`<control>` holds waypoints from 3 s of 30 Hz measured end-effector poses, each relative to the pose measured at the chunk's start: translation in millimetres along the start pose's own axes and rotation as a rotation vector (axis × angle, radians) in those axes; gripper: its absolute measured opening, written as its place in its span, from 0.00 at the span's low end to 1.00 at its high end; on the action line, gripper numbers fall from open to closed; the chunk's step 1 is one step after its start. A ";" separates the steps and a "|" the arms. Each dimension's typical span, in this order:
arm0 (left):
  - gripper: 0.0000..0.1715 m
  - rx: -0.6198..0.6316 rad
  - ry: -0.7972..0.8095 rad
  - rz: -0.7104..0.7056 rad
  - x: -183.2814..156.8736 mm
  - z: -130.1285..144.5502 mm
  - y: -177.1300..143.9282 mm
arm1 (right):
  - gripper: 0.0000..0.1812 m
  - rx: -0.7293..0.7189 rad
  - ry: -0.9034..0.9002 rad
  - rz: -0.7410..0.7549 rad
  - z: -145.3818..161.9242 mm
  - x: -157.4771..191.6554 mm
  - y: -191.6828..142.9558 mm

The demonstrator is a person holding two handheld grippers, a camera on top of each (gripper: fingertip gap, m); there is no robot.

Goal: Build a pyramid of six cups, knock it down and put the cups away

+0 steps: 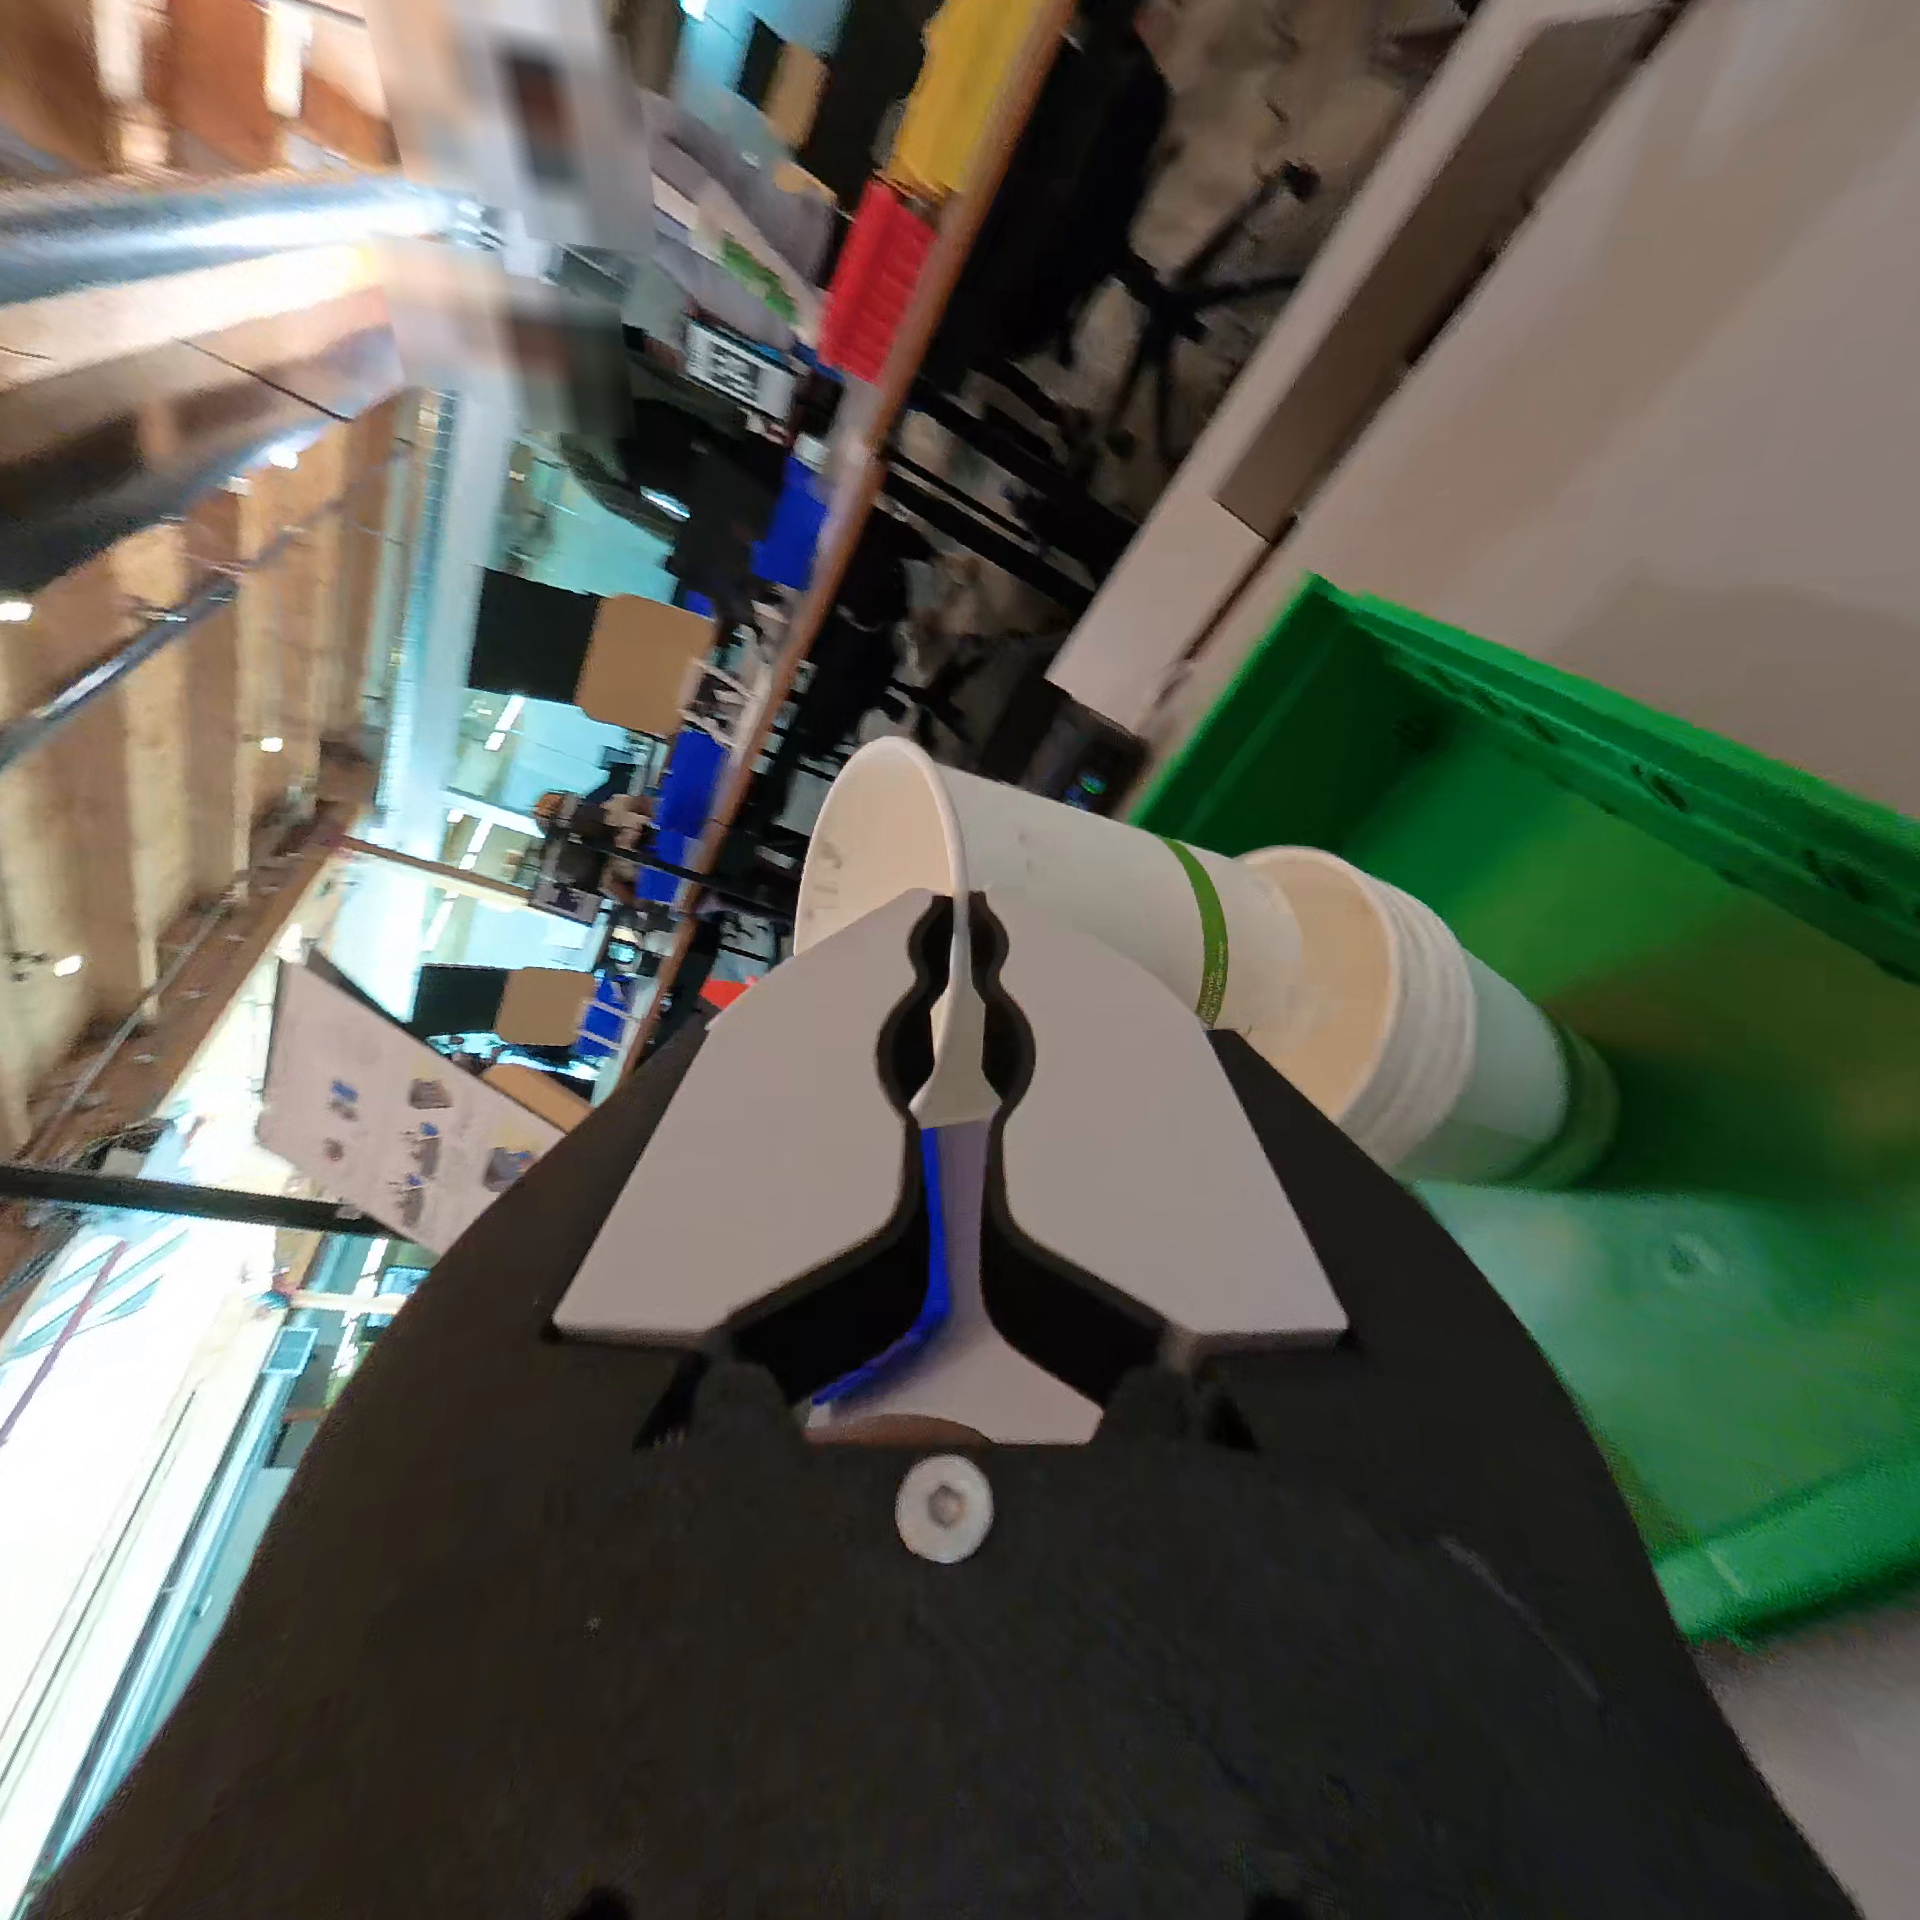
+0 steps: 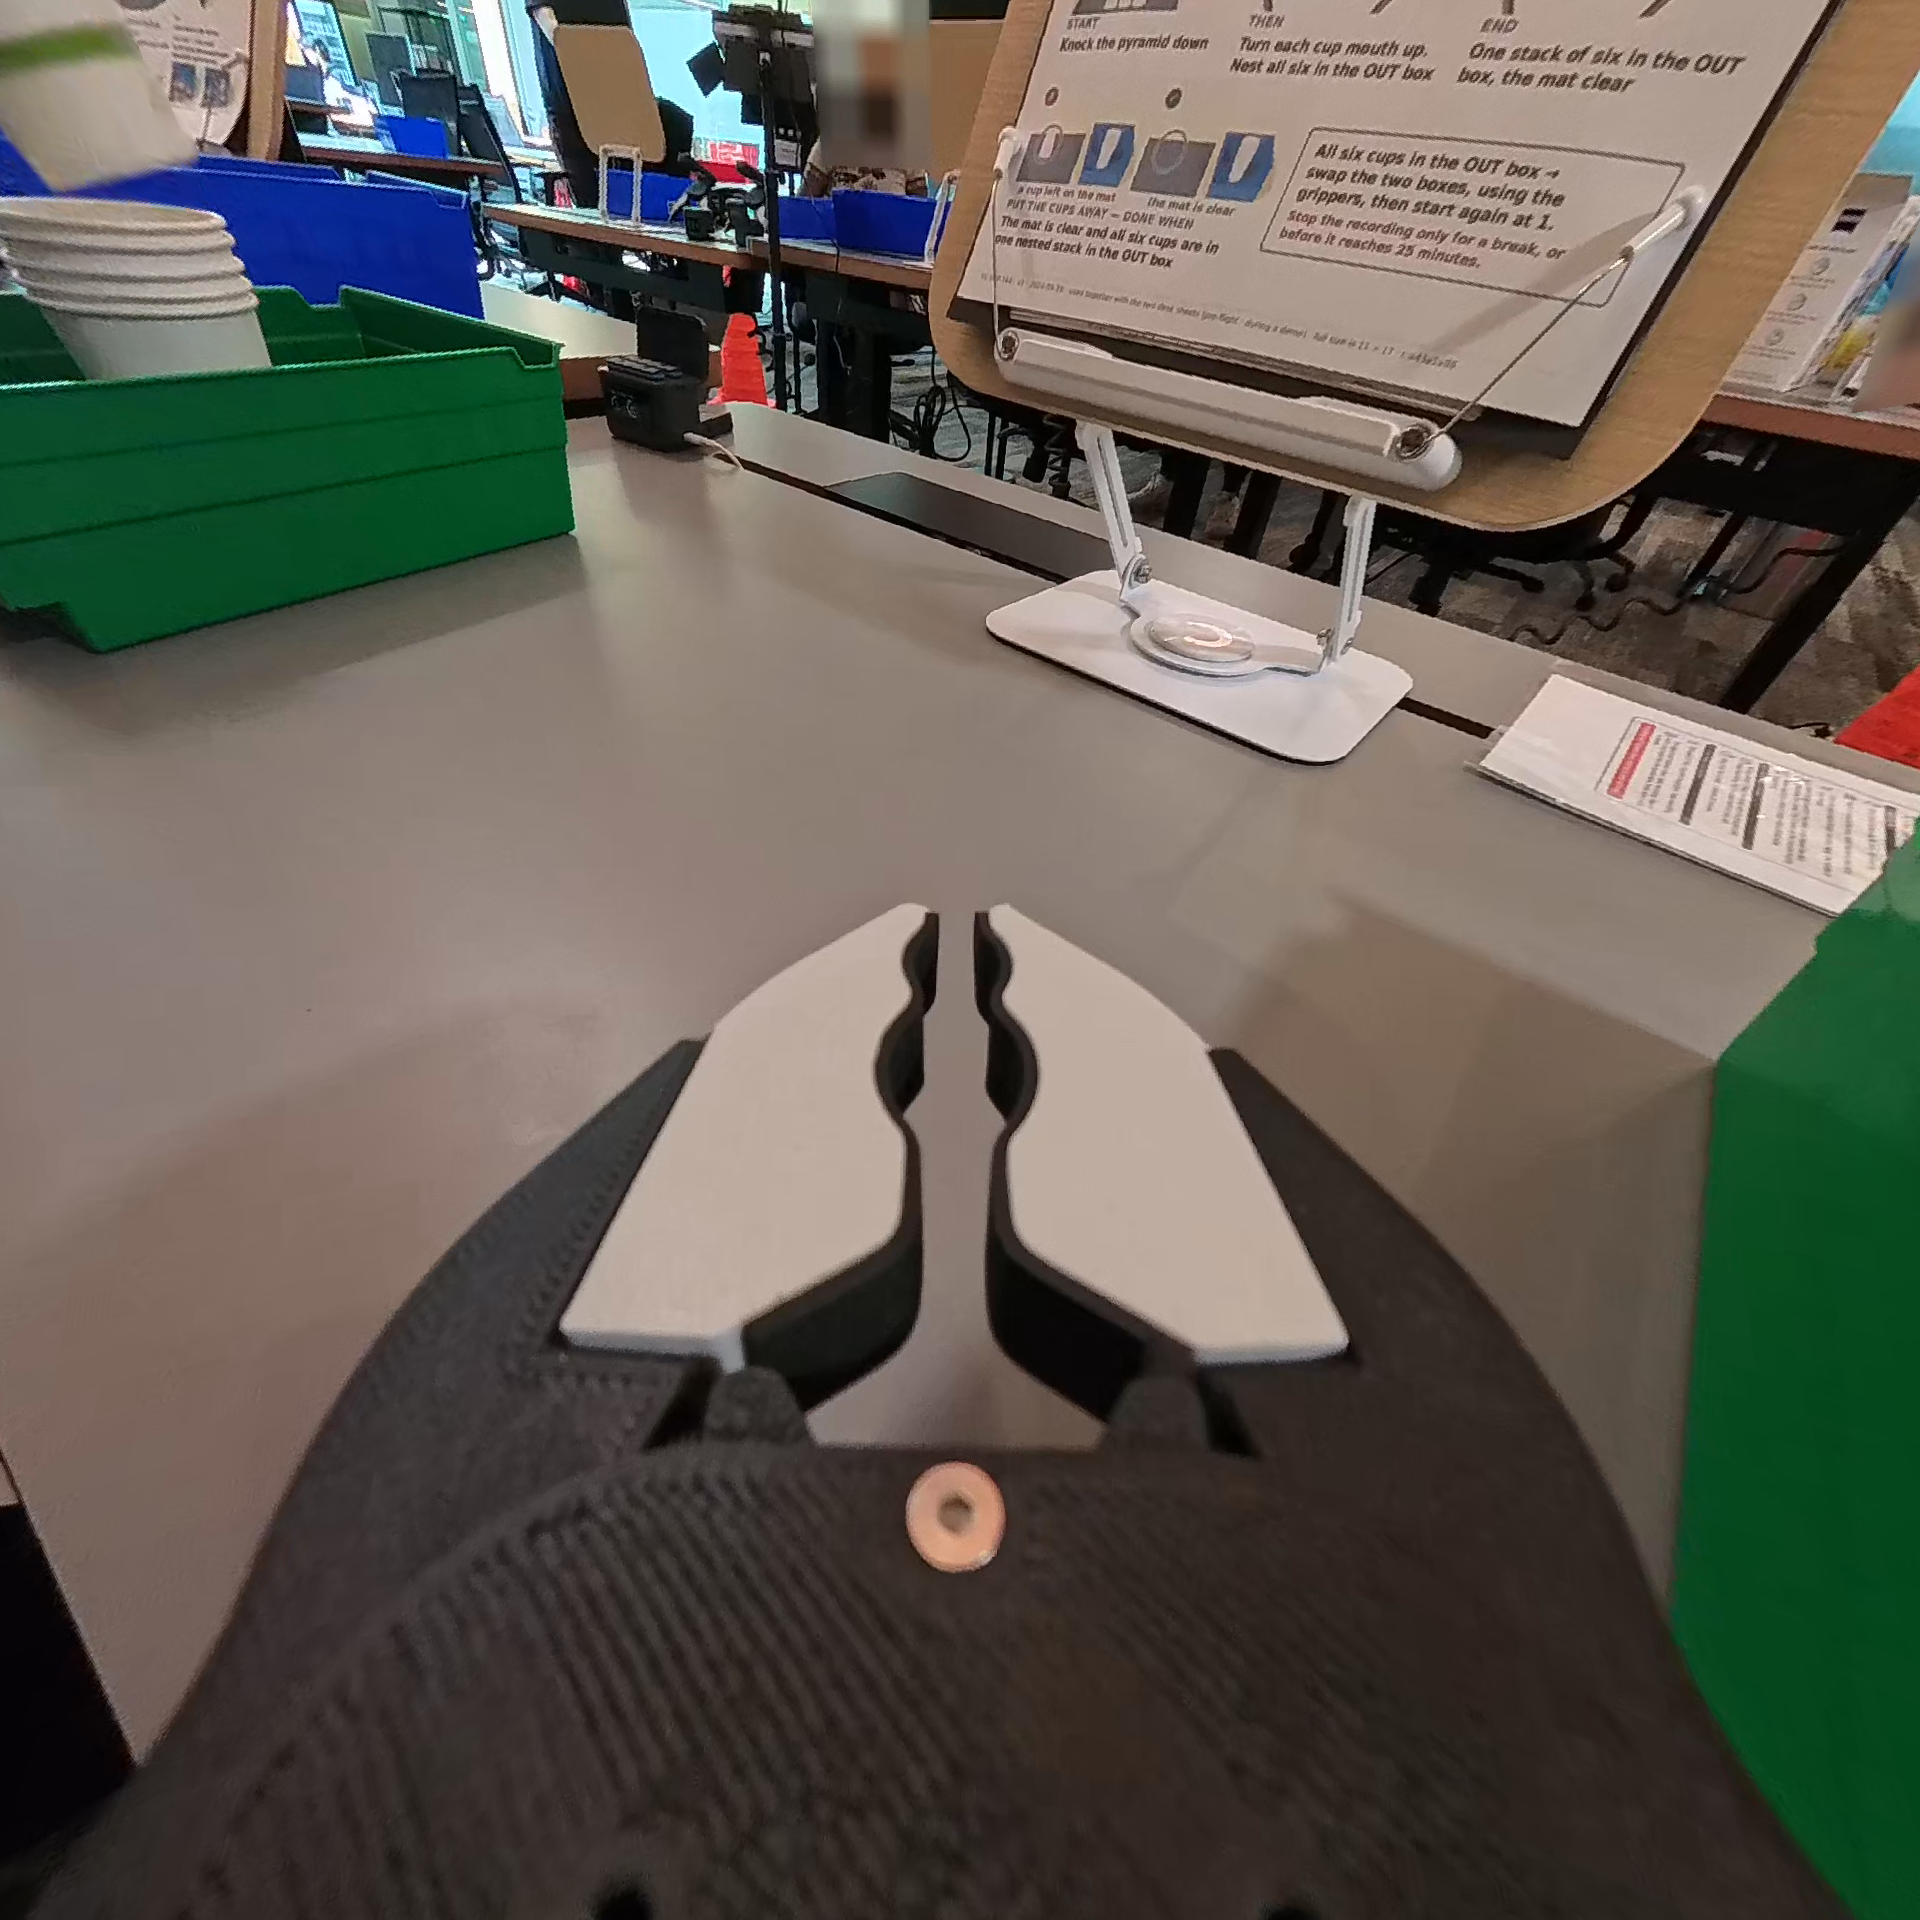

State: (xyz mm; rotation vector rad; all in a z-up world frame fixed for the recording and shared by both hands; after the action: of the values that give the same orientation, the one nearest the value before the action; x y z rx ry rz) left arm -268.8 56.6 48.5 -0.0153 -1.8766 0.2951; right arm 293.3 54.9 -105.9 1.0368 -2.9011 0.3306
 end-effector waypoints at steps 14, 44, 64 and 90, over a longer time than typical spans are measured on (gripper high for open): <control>0.03 -0.444 -0.357 0.006 -3.8 -157.4 -54.0 | 0.15 -0.042 0.047 -0.074 -7.1 13.7 0.3; 0.02 -1.000 -1.071 0.733 -240.4 -348.2 -111.4 | 0.41 -0.271 1.397 -0.688 -12.4 64.0 38.8; 0.00 -1.204 -0.938 1.020 -249.8 -344.8 -131.1 | 0.49 -0.054 1.404 -0.926 -14.1 91.5 33.9; 0.23 -0.345 -1.234 0.342 -209.5 -197.2 12.2 | 0.47 -0.043 -0.124 -0.202 -10.5 61.3 96.5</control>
State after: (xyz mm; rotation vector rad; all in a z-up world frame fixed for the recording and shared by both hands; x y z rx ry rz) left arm -18.1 73.9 -92.1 -0.4893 -3.1424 0.2140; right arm 184.6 91.7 -106.7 1.3745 -2.8589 0.2011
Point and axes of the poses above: each gripper's, where its closed fingertips meet, y out along the fingers, z out of its underside, x = y × z across the jaws, the point moved 4 cm from there along -y, back along the fingers, and after that the axes turned 12 degrees about y, right-handed, at the moved point
